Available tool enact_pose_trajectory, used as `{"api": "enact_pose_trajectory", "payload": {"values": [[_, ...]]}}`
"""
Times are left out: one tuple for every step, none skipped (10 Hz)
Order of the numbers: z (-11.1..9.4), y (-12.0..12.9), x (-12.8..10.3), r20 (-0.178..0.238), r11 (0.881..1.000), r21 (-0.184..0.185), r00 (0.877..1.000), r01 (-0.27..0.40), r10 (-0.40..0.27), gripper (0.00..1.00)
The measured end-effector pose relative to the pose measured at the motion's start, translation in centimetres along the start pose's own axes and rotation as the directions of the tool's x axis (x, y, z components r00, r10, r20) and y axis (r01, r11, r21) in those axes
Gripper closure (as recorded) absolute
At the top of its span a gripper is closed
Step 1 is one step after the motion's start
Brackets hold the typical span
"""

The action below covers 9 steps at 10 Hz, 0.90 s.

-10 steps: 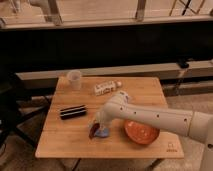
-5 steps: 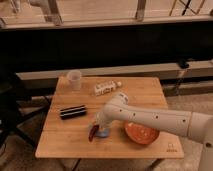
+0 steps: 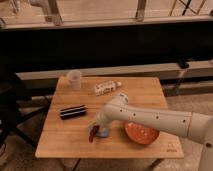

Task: Place the pepper on the white sponge

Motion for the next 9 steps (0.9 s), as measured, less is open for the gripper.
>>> {"api": "enact_pose_trajectory", "payload": {"values": [[0.10,0.06,-0.02,0.000,1.000,-0.003,1.000,0.002,-0.002,0.20],[0.15,0.13,-0.04,0.000,1.000,-0.005,1.000,0.004,-0.004,0.20],[0.08,0.00,-0.04,-0.002,1.000,-0.004,1.000,0.004,-0.004,0.20],[0.05,0.01,-0.01,-0.002,1.000,-0.003,1.000,0.000,0.000,0.20],[0.03,0.17,0.02,-0.003,1.000,-0.006,1.000,-0.003,0.003,0.20],[-0.02,0.30,0.10,-0.004,1.000,-0.006,1.000,-0.006,0.006,0.20],[-0.05,0.37,0.18,-0.003,1.000,-0.006,1.000,-0.006,0.006,0.20],[-0.06,0.46,0.23,0.000,1.000,-0.006,1.000,-0.004,0.004,0.20],[-0.11,0.50,0.29,0.000,1.000,-0.006,1.000,-0.004,0.004,0.20]]}}
